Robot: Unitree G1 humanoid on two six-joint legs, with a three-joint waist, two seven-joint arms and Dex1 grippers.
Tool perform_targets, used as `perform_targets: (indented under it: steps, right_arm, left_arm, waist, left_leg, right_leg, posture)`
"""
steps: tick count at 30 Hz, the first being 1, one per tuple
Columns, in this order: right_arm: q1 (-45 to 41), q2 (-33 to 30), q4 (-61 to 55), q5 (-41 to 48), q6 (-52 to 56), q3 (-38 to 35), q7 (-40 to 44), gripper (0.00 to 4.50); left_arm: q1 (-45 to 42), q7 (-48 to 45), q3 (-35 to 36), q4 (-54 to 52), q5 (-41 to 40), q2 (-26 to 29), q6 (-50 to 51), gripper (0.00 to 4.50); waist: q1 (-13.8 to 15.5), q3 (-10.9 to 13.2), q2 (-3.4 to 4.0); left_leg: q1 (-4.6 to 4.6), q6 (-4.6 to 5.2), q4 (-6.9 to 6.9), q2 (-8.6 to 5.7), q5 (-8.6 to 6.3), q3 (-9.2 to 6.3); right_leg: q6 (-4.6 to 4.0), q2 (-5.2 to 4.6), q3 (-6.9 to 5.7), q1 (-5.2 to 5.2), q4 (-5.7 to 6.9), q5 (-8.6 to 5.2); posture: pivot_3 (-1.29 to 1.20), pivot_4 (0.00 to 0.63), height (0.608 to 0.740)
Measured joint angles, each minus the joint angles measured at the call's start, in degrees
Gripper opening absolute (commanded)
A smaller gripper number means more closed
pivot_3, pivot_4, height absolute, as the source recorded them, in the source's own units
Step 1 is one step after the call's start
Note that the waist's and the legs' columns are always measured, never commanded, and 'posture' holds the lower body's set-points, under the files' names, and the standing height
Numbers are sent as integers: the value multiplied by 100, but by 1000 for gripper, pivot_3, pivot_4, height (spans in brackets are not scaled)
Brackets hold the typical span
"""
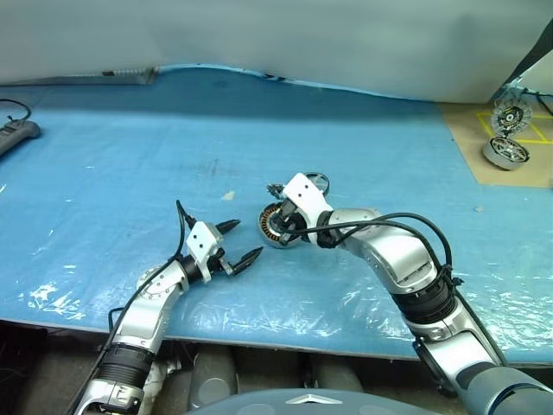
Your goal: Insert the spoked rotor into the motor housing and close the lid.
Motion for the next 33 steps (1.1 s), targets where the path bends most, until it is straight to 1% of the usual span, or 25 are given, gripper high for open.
perform_targets:
  steps: [10, 18, 22, 25, 27, 30, 31, 33]
  right_arm:
    - [214, -309, 76, -56, -124, -16, 91, 30]
    - [305, -371, 23, -55, -142, -96, 116, 30]
    - [392, -489, -108, 97, -137, -315, 266, 30]
    - [492, -1020, -346, 233, -284, -563, 618, 30]
    - [661, -1661, -396, 284, -594, -773, 1012, 30]
    - [687, -2294, -177, 188, -1057, -934, 1388, 30]
    - [681, -2527, 43, 76, -1278, -933, 1498, 201]
    - [585, -2654, 557, -146, -1607, -917, 1587, 634]
  left_arm:
    - [0, 16, -2, -27, 0, 0, 18, 4500]
    - [0, 16, -5, -31, 0, 0, 28, 4500]
    - [3, 14, -5, -36, 0, 7, 29, 4500]
    - [9, 13, -3, -46, 1, 23, 33, 4500]
    - [38, 14, 7, -62, -1, 39, 35, 4500]
    - [81, 14, 11, -63, 0, 57, 60, 4500]
    - [84, 14, 9, -76, -1, 49, 70, 4500]
    - [90, 15, 11, -86, -2, 50, 76, 4500]
  waist:
    - [14, 0, 0]
    - [38, 0, 0]
    - [44, 1, 1]
    - [84, 1, 1]
    - [141, 1, 1]
    - [138, 1, 2]
    - [133, 2, 2]
    - [109, 2, 2]
  left_leg:
    - [1, 0, 10, 0, 0, 0]
    - [3, 0, 44, 3, 0, -2]
    - [0, 1, 52, 3, 0, -2]
    - [-1, 1, 55, 3, 0, -2]
    - [0, 1, 56, 3, -1, -2]
    - [2, 2, 61, 6, -1, -1]
    - [4, 2, 62, 6, -1, -1]
    - [4, 2, 69, 7, -1, 0]
  right_leg:
    - [0, 0, 1, 1, 8, 0]
    - [-1, -1, 4, 0, 44, -1]
    - [-1, -3, 7, -1, 48, -1]
    - [0, -4, 7, 1, 47, -1]
    - [0, -4, 8, 1, 46, -1]
    - [-1, -2, 10, 0, 49, -1]
    - [-1, -1, 11, 2, 49, -1]
    - [-6, 1, 14, 0, 52, -3]
  posture:
    - [0, 150, 740]
    - [0, 150, 740]
    - [0, 150, 740]
    - [0, 150, 740]
    - [0, 150, 740]
    - [0, 150, 740]
    - [0, 150, 740]
    - [0, 150, 740]
